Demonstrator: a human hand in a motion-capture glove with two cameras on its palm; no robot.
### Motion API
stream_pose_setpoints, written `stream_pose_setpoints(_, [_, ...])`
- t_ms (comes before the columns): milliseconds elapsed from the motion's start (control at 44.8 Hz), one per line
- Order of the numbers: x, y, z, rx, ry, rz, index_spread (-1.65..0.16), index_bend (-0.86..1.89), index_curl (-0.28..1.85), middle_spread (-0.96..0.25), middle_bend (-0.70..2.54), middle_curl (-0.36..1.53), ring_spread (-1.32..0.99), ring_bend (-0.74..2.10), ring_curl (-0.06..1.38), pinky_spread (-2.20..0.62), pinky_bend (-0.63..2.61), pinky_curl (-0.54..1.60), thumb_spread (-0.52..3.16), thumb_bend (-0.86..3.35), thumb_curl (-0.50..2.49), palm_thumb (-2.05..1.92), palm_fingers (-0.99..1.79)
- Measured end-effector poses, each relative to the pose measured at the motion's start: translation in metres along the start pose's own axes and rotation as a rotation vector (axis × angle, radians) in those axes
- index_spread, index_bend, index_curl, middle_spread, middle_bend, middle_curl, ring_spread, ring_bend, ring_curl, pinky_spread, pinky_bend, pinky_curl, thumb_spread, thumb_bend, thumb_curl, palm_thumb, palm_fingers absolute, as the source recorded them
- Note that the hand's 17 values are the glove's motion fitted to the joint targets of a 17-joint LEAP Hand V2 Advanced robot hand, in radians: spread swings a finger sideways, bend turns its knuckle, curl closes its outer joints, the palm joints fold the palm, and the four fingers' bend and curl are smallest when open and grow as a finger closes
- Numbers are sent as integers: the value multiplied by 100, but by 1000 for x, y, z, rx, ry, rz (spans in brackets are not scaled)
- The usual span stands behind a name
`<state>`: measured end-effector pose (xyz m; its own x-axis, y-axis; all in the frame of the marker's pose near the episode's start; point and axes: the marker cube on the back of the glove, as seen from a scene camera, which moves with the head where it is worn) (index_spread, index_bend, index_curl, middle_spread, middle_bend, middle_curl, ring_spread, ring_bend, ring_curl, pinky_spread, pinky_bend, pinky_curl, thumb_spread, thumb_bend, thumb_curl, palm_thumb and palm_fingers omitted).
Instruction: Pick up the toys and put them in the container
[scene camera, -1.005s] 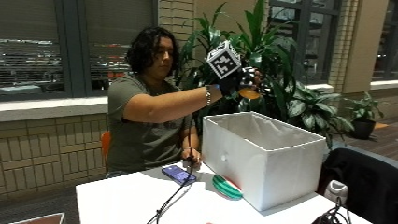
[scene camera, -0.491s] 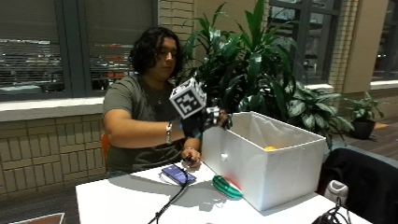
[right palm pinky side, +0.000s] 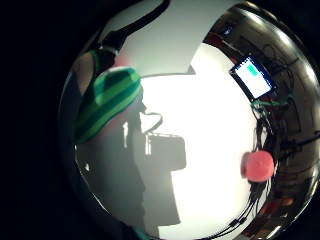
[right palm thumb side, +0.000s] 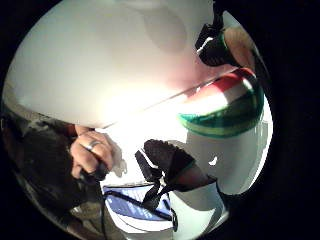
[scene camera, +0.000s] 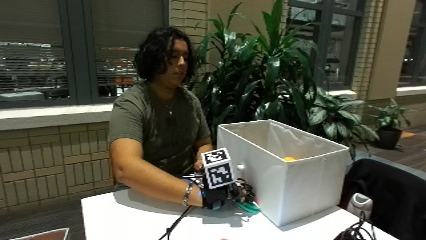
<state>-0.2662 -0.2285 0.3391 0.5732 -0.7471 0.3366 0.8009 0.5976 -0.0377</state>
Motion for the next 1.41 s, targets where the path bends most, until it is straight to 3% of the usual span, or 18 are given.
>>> stream_pose_setpoints(156, [1, 5, 8, 30, -2, 3, -48, 40, 84, -38, 63, 70, -47, 66, 32, -20, 55, 26, 113, -3, 31, -1, 46])
stream_pose_setpoints(335, [1, 21, 0, 139, 83, 4, -48, 48, 87, -42, 89, 81, -51, 94, 40, -20, 32, 20, 118, -1, 31, 0, 87])
stream_pose_setpoints(424, [6, 29, -21, 241, 123, 45, -44, 39, 87, -40, 87, 82, -46, 108, 45, -34, 66, 29, 127, 1, 31, 2, 135])
stream_pose_setpoints(514, [9, 28, -62, 317, 102, 123, -41, 42, 91, -38, 94, 85, -41, 123, 53, -37, 80, 37, 136, 6, 33, 11, 143])
stream_pose_setpoints(603, [-15, 13, -122, 411, 48, 143, -40, 48, 94, -36, 99, 87, -38, 130, 56, -39, 90, 43, 143, 11, 36, 19, 139])
stream_pose_setpoints(737, [-58, -24, -228, 507, 14, -161, -38, 58, 100, -34, 104, 90, -34, 137, 59, -40, 98, 48, 151, 14, 39, 23, 133])
stream_pose_setpoints(894, [-163, -93, -306, 559, -129, -221, -35, 66, 103, -32, 110, 92, -32, 142, 60, -41, 103, 51, 157, 16, 41, 24, 127])
stream_pose_setpoints(1072, [-209, -153, -314, 555, -43, -272, -33, 71, 106, -31, 113, 94, -31, 146, 60, -41, 105, 53, 159, 15, 42, 21, 123])
stream_pose_setpoints(1184, [-192, -175, -292, 397, 8, -191, -32, 69, 105, -29, 114, 93, -30, 143, 58, -41, 98, 50, 155, 11, 43, 15, 115])
stream_pose_setpoints(1251, [-173, -171, -285, 336, 29, -131, -32, 62, 103, -29, 110, 90, -31, 134, 56, -39, 86, 48, 144, -3, 36, -6, 86])
stream_pose_setpoints(1296, [-159, -162, -284, 329, 27, -74, -33, 56, 101, -30, 93, 85, -33, 124, 56, -33, 81, 50, 125, -12, 34, -17, 27])
stream_pose_setpoints(1318, [-149, -156, -285, 331, 20, -45, -34, 52, 101, -30, 84, 83, -32, 121, 57, -31, 88, 54, 118, -13, 33, -17, 11])
stream_pose_setpoints(1363, [-124, -139, -285, 337, 3, 6, -36, 43, 95, -30, 74, 79, -33, 118, 56, -30, 95, 53, 110, -13, 32, -18, 3])
stream_pose_setpoints(1407, [-90, -115, -281, 334, 28, 33, -38, 32, 88, -30, 68, 75, -35, 120, 52, -33, 103, 50, 104, -13, 31, -18, 18])
